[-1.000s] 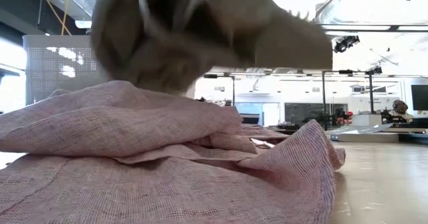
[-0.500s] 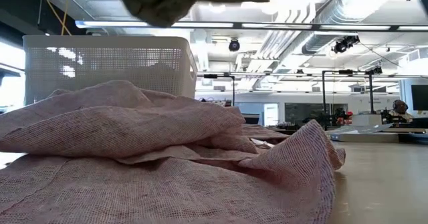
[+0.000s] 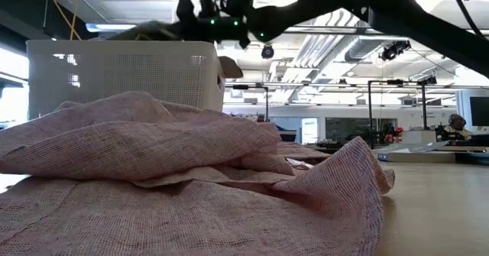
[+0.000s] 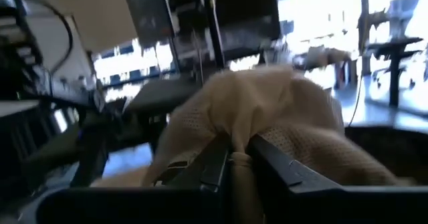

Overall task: Sort clothes
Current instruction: Put the brown shorts into the white laundry bin

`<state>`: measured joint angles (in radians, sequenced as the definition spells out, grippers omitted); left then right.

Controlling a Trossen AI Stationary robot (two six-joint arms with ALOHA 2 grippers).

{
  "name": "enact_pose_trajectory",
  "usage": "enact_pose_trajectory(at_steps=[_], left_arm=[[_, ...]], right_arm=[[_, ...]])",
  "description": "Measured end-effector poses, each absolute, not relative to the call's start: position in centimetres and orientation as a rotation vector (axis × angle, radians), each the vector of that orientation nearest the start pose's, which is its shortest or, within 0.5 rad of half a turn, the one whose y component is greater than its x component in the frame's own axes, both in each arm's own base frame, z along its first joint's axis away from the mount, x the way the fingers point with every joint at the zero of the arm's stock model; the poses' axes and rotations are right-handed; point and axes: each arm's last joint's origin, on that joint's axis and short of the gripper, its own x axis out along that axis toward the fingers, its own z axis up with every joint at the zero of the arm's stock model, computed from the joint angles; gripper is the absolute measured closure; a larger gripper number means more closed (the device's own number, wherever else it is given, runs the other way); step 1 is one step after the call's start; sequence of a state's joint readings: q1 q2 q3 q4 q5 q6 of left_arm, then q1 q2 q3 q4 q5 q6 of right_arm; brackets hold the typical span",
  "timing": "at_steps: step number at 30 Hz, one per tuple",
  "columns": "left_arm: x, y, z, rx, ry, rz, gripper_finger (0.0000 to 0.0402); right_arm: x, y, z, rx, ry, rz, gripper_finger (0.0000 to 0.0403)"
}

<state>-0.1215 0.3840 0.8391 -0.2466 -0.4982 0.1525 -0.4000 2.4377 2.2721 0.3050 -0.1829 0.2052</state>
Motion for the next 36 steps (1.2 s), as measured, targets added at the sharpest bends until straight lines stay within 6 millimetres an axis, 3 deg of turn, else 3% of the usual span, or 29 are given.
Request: enact_pose_trajectory(at_steps=[6, 14, 17, 21, 24, 27, 32, 36], left_arm=[[6.4, 1.1, 37.4, 0.066, -0.067, 0.6, 0.04], [9.2, 1.0, 36.8, 0.081, 0.03, 0.646, 0.0401], [10.8, 1.1, 36.3, 0.106, 0.089, 0.677, 0.0401], [12.7, 1.6, 35.6, 0.129, 0.157, 0.731, 0.0401], [14.2, 1.9, 35.5, 0.091, 0.181, 0.657, 0.0401], [15.6, 2.6, 36.8, 0.066, 0.183, 0.628, 0.0401], [19.1, 5.2, 39.3, 0.086, 0.281, 0.604, 0.0401], [22.8, 9.0, 39.1, 0.049, 0.492, 0.547, 0.0401]], right_arm=[[52.7, -21.1, 28.2, 0.167, 0.106, -0.109, 0.0358], [50.6, -17.0, 30.0, 0.093, 0.461, -0.082, 0.03], [48.9, -15.1, 31.8, 0.077, 0.57, -0.067, 0.0289], [46.1, -11.2, 35.3, 0.037, 0.682, -0.064, 0.0287], [44.7, -7.8, 36.5, -0.043, 0.786, -0.129, 0.0287], [43.3, -4.1, 37.1, -0.126, 0.885, -0.161, 0.0286], [41.4, 1.1, 35.5, -0.19, 1.13, -0.125, 0.0286], [40.4, 5.1, 32.7, -0.182, 1.254, -0.113, 0.0286]])
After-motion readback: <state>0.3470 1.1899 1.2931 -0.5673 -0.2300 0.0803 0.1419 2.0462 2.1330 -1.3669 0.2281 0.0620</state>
